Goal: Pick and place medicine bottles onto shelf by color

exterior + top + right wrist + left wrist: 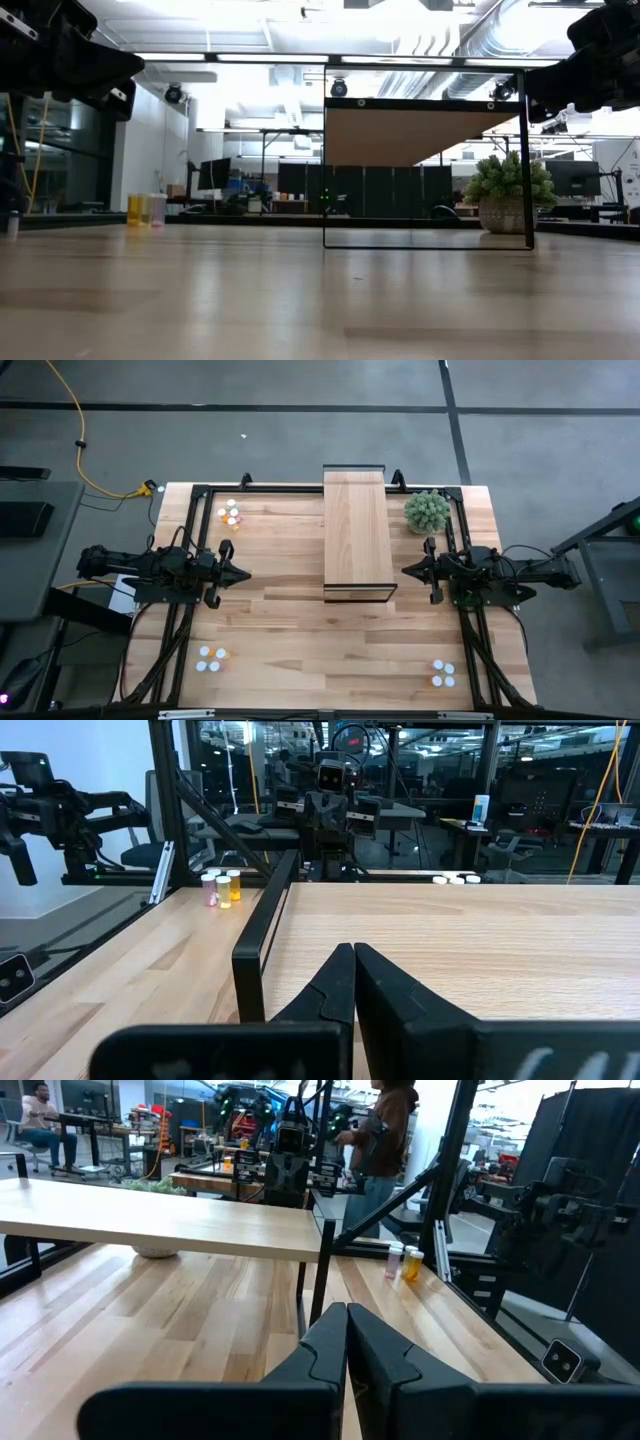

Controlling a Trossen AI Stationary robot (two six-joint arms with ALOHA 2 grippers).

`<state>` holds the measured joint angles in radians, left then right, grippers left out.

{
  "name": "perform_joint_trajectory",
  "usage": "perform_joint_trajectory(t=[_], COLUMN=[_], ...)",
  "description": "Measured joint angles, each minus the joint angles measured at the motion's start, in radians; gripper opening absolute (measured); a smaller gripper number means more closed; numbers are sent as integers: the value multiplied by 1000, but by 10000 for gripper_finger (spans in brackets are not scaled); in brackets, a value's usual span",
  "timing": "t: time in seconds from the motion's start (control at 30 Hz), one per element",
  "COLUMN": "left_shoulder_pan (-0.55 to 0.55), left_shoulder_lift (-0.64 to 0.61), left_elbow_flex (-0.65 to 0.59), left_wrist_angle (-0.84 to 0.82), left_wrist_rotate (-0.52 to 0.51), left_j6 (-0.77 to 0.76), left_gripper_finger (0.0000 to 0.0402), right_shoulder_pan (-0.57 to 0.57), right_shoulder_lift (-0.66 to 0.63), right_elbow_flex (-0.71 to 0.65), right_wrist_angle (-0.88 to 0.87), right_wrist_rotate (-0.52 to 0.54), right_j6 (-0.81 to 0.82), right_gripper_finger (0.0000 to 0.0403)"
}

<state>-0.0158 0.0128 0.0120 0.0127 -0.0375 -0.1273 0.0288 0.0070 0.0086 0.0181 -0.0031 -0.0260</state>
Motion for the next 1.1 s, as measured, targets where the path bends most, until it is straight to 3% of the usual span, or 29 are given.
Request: perform_joint_trajectory(t=[0.97, 1.1], left_shoulder_pan=[0, 0], left_shoulder_lift=[0, 0], left_elbow_flex=[0, 0], left_wrist_angle=[1, 100], left_wrist_rotate=[-1, -4], left_j6=[7, -47], left_gripper_finger=[1, 1], right_shoulder_pan=[0, 0], right_shoulder_lift=[0, 0], right_elbow_flex=[0, 0], right_wrist_angle=[0, 0], right_wrist_rotate=[0, 0], right_j6=[0, 0], right_gripper_finger=[0, 0])
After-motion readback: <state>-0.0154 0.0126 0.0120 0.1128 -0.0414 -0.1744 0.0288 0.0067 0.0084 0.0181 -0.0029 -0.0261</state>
